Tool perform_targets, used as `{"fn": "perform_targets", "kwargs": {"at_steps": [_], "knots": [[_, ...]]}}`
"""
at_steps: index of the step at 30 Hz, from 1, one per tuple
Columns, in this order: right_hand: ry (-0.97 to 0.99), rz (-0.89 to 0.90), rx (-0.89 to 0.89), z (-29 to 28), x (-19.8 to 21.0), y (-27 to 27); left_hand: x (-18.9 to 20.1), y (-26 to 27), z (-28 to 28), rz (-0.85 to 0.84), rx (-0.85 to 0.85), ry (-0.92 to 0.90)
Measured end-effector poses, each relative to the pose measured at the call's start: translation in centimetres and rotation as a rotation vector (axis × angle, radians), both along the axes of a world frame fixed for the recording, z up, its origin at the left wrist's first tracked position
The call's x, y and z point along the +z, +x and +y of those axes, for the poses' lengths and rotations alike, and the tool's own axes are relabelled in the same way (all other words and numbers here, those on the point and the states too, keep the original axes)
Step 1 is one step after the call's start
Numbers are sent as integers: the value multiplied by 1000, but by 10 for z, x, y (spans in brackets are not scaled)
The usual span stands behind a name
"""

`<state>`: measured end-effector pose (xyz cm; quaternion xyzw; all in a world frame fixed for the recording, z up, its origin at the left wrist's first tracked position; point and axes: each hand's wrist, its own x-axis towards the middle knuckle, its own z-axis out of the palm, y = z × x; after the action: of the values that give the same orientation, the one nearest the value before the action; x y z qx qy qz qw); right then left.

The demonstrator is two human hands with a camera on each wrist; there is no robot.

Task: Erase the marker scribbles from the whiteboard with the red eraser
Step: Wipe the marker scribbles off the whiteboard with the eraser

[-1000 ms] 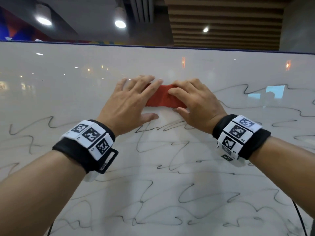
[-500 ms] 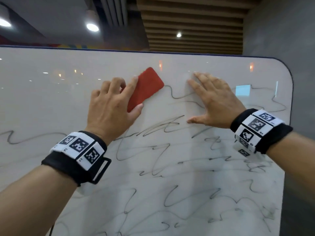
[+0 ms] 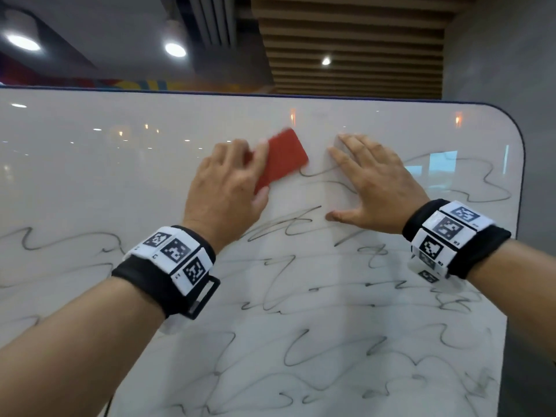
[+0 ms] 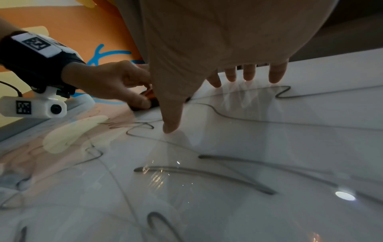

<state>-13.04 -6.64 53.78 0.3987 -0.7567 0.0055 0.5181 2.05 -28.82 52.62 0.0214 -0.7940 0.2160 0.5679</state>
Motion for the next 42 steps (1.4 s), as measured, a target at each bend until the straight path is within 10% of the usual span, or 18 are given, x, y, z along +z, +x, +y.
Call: {"fn": "perform_targets", "kwargs": {"at_steps": [3,8,13,18,23,42], "knots": [[3,7,-1,0,-1,-1,-10,-5,1,-151,5,-259],[-1,4,-3,-1,-1,-4,10,-4,6,74,30,98],[-18,10,33,-1,-2,-6,-5,-15,14,-141,32,-270],[-48,3,72,1,-2,-7,14,-14,21,56,29,64],[-12,7,83,5,-1,-8,-5,-26,27,-207,3,-299],[-25,211,391,-2,-14,-11,22,-17,4,62,-9,28]]}}
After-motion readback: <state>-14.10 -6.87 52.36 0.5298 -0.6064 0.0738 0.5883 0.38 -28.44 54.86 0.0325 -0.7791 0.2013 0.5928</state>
